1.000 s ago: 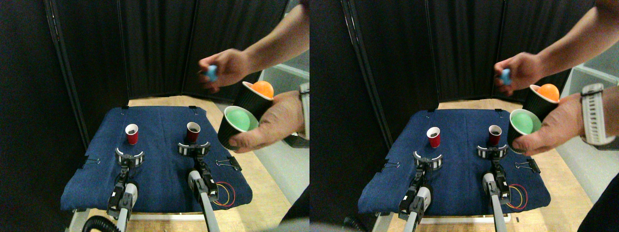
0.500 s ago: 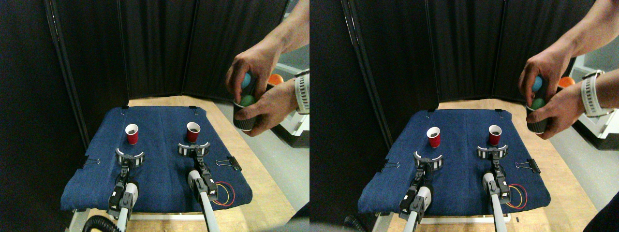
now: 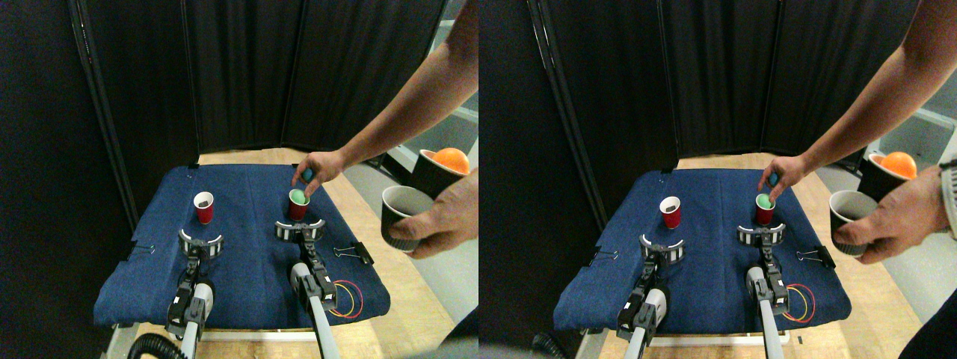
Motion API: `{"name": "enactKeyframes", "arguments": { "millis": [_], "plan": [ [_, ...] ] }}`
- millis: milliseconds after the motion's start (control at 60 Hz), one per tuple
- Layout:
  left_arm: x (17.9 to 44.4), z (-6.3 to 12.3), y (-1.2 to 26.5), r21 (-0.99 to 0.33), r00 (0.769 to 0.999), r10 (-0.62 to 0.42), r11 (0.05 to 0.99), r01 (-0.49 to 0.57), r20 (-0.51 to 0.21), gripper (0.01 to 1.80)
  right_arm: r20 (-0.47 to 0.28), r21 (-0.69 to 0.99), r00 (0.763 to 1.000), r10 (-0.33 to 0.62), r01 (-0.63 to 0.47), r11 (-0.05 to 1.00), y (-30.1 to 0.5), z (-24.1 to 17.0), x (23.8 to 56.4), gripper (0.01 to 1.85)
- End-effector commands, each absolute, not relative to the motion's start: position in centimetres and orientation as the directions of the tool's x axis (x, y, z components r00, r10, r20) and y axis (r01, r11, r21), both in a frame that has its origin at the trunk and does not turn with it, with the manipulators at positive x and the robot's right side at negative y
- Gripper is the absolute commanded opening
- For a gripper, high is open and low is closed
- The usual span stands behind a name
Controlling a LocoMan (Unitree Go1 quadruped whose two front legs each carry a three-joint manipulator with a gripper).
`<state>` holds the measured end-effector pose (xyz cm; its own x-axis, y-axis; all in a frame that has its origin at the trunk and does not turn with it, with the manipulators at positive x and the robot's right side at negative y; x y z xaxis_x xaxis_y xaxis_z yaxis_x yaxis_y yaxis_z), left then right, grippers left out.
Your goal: Pour (bimanual)
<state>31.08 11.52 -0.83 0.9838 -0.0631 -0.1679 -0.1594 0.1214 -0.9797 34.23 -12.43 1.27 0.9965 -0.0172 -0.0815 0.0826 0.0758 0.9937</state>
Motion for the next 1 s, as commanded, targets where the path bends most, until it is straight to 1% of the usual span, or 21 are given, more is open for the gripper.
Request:
{"name": "enactKeyframes", "arguments": {
  "millis": [17, 67, 317, 450, 633, 767, 883, 950, 1000],
  "plan": [
    [31.4, -0.1, 11.3, -0.986, 0.989, -0.066, 0.113, -0.124, -0.132, 1.14, -0.056, 0.996, 0.998, -0.006, 0.056, 0.073, -12.4, 1.6, 34.5, 1.43],
    [31.4, -0.1, 11.3, -0.985, 0.989, -0.068, 0.116, -0.123, -0.132, 1.14, -0.054, 0.995, 0.999, -0.005, 0.054, 0.086, -12.4, 1.6, 34.5, 1.43],
    [31.5, 0.0, 11.4, -0.986, 0.989, -0.067, 0.109, -0.126, -0.134, 1.14, -0.042, 0.997, 0.999, -0.002, 0.042, 0.058, -12.6, 1.5, 34.6, 1.40],
    [32.2, 0.0, 11.4, -0.984, 0.988, -0.054, 0.117, -0.137, -0.144, 1.15, -0.035, 0.999, 0.999, -0.010, 0.036, 0.031, -13.2, 1.2, 35.3, 1.37],
    [33.0, 0.3, 11.5, -0.982, 0.987, -0.056, 0.117, -0.147, -0.154, 1.14, -0.036, 0.998, 0.999, -0.016, 0.037, 0.047, -13.5, 1.2, 35.7, 1.37],
    [33.1, 0.4, 11.4, -0.983, 0.986, -0.065, 0.113, -0.146, -0.154, 1.15, -0.042, 0.999, 0.999, -0.018, 0.042, 0.029, -13.6, 1.1, 35.7, 1.37],
    [33.2, 0.1, 11.4, -0.982, 0.986, -0.059, 0.116, -0.149, -0.157, 1.17, -0.047, 0.999, 0.999, -0.021, 0.048, 0.027, -13.7, 0.8, 35.8, 1.38],
    [33.6, -0.3, 11.5, -0.981, 0.985, -0.049, 0.109, -0.161, -0.167, 1.16, -0.054, 0.998, 0.998, -0.012, 0.054, 0.016, -13.9, 0.4, 36.1, 1.42],
    [33.7, -0.5, 11.5, -0.981, 0.984, -0.048, 0.101, -0.164, -0.170, 1.14, -0.061, 0.998, 0.998, -0.012, 0.061, 0.002, -13.9, 0.3, 36.2, 1.40]
  ]
}}
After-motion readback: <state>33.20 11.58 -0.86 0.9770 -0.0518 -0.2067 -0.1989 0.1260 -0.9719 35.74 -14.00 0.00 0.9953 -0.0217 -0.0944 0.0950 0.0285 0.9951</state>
